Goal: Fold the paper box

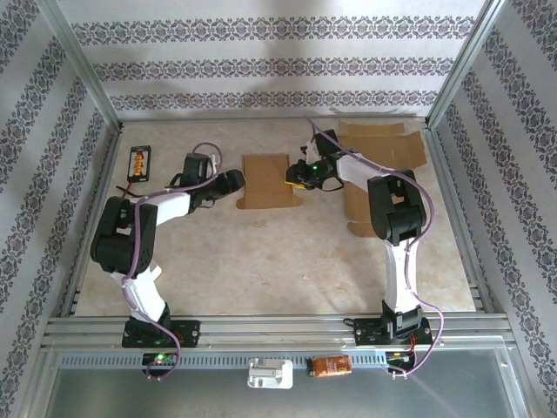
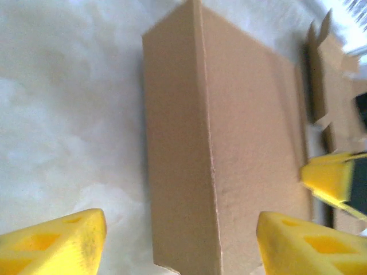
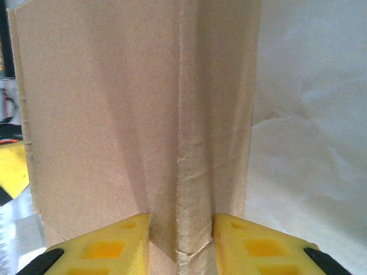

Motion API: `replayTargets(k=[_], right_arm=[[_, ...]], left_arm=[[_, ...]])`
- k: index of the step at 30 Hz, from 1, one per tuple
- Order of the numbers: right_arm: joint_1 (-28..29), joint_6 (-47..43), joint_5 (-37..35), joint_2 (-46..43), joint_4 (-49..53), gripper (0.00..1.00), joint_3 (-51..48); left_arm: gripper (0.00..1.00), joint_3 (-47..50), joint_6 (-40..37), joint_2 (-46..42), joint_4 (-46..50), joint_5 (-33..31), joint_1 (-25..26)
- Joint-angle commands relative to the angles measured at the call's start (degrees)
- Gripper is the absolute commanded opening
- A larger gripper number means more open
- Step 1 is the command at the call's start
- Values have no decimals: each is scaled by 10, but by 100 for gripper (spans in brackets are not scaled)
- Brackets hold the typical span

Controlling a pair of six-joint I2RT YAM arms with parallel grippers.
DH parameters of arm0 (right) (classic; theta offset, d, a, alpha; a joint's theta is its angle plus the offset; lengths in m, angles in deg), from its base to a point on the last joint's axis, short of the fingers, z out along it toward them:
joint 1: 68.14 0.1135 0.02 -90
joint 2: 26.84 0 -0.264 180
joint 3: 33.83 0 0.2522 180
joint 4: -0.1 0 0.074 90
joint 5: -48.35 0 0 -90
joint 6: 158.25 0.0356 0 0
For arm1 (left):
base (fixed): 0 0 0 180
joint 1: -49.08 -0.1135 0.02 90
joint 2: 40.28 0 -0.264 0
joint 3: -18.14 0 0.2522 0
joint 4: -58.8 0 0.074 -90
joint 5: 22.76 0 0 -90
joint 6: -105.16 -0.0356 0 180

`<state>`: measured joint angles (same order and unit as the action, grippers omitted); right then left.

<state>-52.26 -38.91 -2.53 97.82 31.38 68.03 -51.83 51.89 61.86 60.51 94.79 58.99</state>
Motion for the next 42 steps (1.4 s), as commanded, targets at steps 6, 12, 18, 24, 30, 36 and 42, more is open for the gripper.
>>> replayTargets(k=[6, 12, 18, 24, 30, 36, 42], right_arm=[[-49, 38, 84, 36, -52, 31, -39], [-63, 35, 90, 35, -51, 29, -44], [-65, 25, 86, 30, -41, 29, -45], [-64, 25, 87, 31, -41, 30, -43], [-60, 22, 86, 29, -43, 31, -45], [-59, 30, 87, 25, -53, 32, -48], [-62, 12, 62, -18, -41, 55, -61]], left_arm=[[82, 12, 134, 61, -210, 118, -16], [86, -18, 279, 169, -434, 168, -13], [87, -87, 214, 193, -299, 145, 27], [82, -97, 272, 233, -359, 132, 41], [56, -112, 270, 220, -328, 135, 57], [52, -104, 302, 204, -328, 99, 60], [36, -97, 298, 173, -292, 73, 60]])
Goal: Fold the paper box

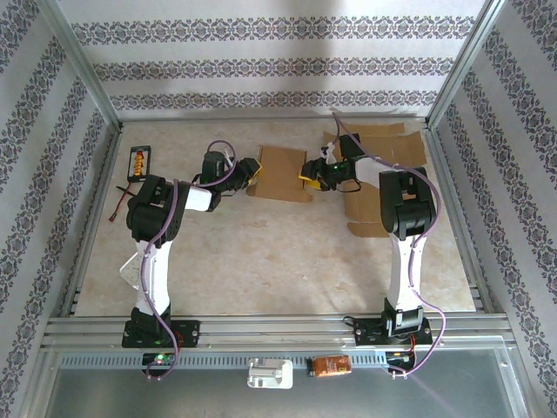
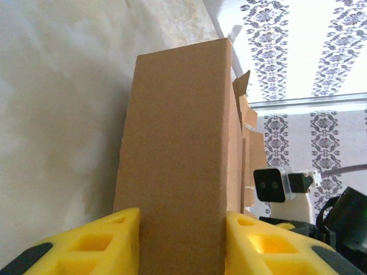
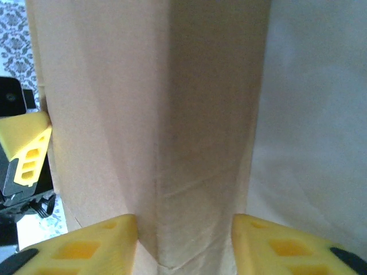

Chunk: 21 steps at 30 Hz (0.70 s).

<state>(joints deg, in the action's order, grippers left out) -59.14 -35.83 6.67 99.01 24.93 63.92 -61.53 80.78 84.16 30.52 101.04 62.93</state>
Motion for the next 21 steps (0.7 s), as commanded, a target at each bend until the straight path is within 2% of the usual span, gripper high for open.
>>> replayTargets(k=[1, 4, 8, 12, 13, 15, 16, 17, 19, 21], right_arm=[[6, -28, -45, -53, 25, 58, -30], [5, -60, -92, -126, 27, 72, -51], [25, -131, -192, -220, 11, 88, -92], [75, -272, -289, -283, -13, 93, -133], [84, -296, -316, -286, -15, 97, -139], [79, -273, -364, -259, 33, 98, -108], [67, -239, -356, -229, 83, 98, -66], [53, -210, -319, -197, 124, 96, -23], [31, -159, -256, -149, 130, 93, 1], [27, -140, -234, -116, 133, 93, 19]], left_arm=[[36, -1, -2, -61, 37, 2, 20], [32, -10, -44, -93, 141, -22, 20], [31, -20, -71, -112, 205, -38, 20], [32, -35, -90, -107, 241, -36, 20], [33, -39, -107, -109, 267, -47, 20], [41, -45, -151, -120, 331, -87, 19], [51, -45, -175, -126, 355, -105, 20], [60, -45, -197, -131, 370, -113, 20], [72, -47, -228, -136, 379, -109, 19], [80, -50, -246, -140, 381, -94, 20]])
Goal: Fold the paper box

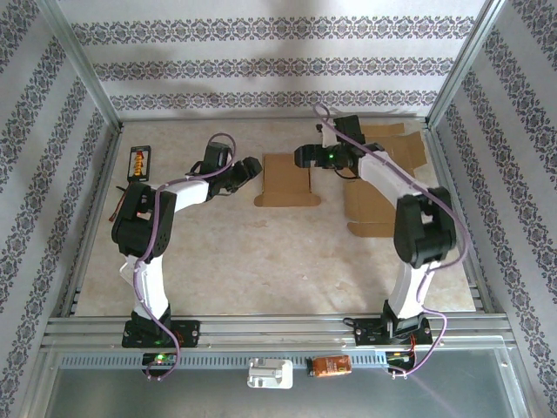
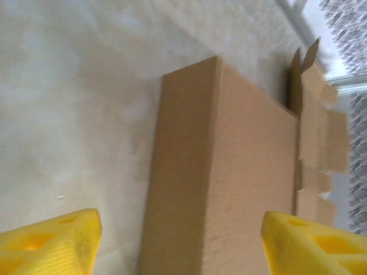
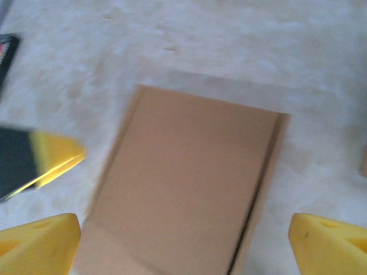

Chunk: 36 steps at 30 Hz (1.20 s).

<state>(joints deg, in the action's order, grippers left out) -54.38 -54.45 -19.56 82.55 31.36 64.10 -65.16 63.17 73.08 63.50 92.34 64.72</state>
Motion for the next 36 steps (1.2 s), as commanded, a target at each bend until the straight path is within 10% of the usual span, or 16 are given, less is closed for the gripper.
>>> replayTargets(k=[1, 6, 20, 29, 36], right_arm=[[-21, 51, 39, 62, 69, 94, 24], [-26, 98, 133, 119, 35, 90, 41], [-51, 170, 215, 168, -52, 36, -4], [-81, 220, 312, 166, -142, 35, -36], [-91, 237, 345, 172, -174, 33, -40]], left_arm=[[84, -12, -82, -30, 42, 10, 2], [90, -7, -88, -29, -11, 80, 3], [91, -1, -54, -13, 0, 55, -12], [93, 35, 68, 39, -245, 179, -23], [93, 2, 67, 81, -189, 145, -21]])
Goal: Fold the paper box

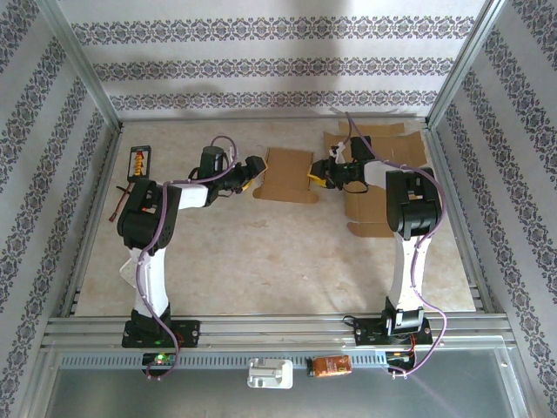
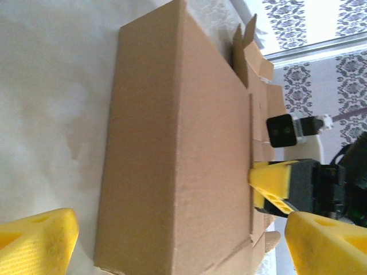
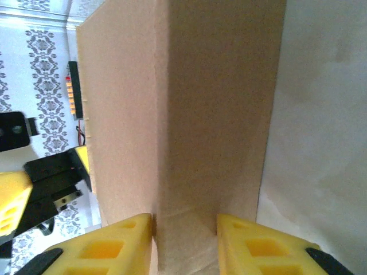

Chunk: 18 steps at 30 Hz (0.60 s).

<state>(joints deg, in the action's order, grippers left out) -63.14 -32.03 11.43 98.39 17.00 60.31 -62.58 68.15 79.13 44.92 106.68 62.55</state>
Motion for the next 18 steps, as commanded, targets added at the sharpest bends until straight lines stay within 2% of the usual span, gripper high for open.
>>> replayTargets(k=[1, 7, 10, 15, 18], right_arm=[[-5, 17, 36, 17, -32, 32, -2], [-24, 52, 31, 35, -69, 31, -14], [-27, 18, 10, 35, -31, 30, -9], [-18, -21, -27, 8, 2, 35, -16], [-17, -24, -50, 7, 3, 31, -19]], left_arm=[[93, -31, 27, 30, -4, 6, 1], [93, -44, 26, 45, 10, 15, 8], [93, -53, 6, 43, 41, 15, 9], [94, -53, -58, 14, 105, -25, 10], [94, -51, -75, -3, 114, -34, 9]])
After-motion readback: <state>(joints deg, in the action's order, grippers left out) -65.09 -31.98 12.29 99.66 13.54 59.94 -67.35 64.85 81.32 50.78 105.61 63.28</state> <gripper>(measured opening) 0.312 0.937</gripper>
